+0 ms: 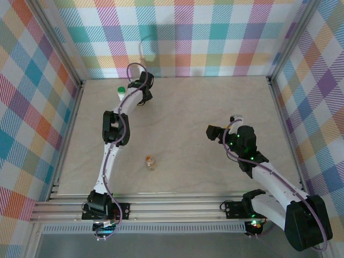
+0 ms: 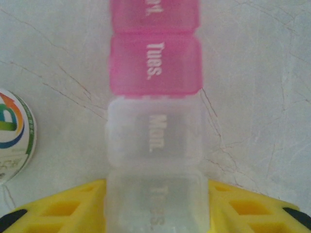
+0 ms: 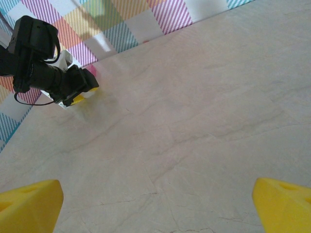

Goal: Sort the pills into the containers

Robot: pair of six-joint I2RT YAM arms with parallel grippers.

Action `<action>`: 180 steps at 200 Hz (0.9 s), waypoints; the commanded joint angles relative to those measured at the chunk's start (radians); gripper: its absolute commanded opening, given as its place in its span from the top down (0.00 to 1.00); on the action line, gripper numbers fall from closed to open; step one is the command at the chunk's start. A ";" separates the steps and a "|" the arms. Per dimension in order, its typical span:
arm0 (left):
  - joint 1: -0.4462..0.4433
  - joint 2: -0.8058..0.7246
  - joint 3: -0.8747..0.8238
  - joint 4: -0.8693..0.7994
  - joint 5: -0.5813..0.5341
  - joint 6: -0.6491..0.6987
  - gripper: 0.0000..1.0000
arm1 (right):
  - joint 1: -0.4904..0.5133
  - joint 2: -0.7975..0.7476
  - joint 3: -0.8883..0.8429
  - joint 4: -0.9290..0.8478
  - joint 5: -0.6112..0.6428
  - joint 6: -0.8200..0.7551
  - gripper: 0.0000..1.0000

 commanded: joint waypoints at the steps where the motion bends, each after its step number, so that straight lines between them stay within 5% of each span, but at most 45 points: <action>1: 0.008 0.014 0.018 -0.017 0.057 0.002 0.55 | 0.008 -0.001 0.026 0.027 -0.009 0.019 0.01; 49: -0.012 -0.066 -0.024 -0.030 0.074 0.034 0.74 | 0.007 0.001 0.029 0.023 -0.009 0.021 0.01; 102: -0.089 -0.313 -0.166 -0.025 -0.026 0.122 0.76 | 0.009 -0.011 0.028 0.012 0.002 0.026 0.01; 180: -0.313 -0.822 -0.793 0.078 0.065 -0.061 0.76 | 0.009 -0.093 0.012 -0.110 0.249 0.058 0.01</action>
